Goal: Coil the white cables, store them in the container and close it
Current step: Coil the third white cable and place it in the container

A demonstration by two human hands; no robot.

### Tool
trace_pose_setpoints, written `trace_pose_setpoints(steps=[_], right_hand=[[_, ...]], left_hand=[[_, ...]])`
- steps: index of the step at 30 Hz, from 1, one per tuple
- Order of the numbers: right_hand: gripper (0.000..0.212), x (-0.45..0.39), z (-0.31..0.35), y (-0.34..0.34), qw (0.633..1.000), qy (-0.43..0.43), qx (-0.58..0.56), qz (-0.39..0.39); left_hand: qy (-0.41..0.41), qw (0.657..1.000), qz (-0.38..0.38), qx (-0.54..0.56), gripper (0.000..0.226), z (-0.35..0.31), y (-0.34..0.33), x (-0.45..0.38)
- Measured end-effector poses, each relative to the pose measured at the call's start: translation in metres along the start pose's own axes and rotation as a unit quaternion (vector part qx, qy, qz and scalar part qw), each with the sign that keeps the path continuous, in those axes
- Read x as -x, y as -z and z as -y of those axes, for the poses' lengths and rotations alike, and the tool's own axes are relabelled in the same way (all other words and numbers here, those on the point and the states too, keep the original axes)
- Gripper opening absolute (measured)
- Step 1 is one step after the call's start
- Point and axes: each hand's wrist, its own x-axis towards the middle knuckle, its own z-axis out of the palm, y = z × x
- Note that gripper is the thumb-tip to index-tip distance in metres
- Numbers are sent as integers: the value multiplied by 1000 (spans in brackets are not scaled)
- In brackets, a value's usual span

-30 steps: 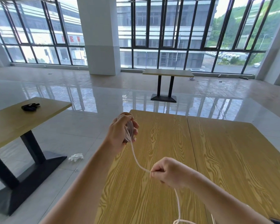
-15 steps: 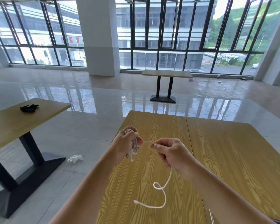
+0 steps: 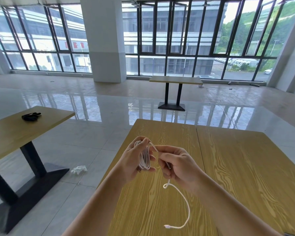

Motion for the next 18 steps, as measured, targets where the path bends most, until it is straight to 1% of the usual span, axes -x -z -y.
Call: trace_pose_setpoints(steps=[2,4,5,8,10,13,15,18], right_hand=[[19,0,-2,-4,1000,3,19,-17],[12,-1,-4,-6,999,4,36,-38],[10,0,-4,-8,998,5,48,-48],[9,2,-5,-12,994,9,87,-64],[8,2,-5,-14,991,17,110,-68],[7,3,-6,-16,987,35,139,-66],[6,4,-7,-16,984,47,164,-59],[11,6,-8,-16,984,46,164,-43]], left_hand=[[-15,1000,2,-7,26,1,-2,-1],[-31,999,19,-3,35,0,-4,-2],[-38,999,26,1,39,0,-6,-2],[-48,998,37,-8,38,1,-11,-3],[-45,998,36,-12,35,3,-12,-3],[-50,998,31,-9,17,6,-9,-2],[-54,997,40,23,7,5,-10,-1],[-53,996,43,54,3,3,-10,0]])
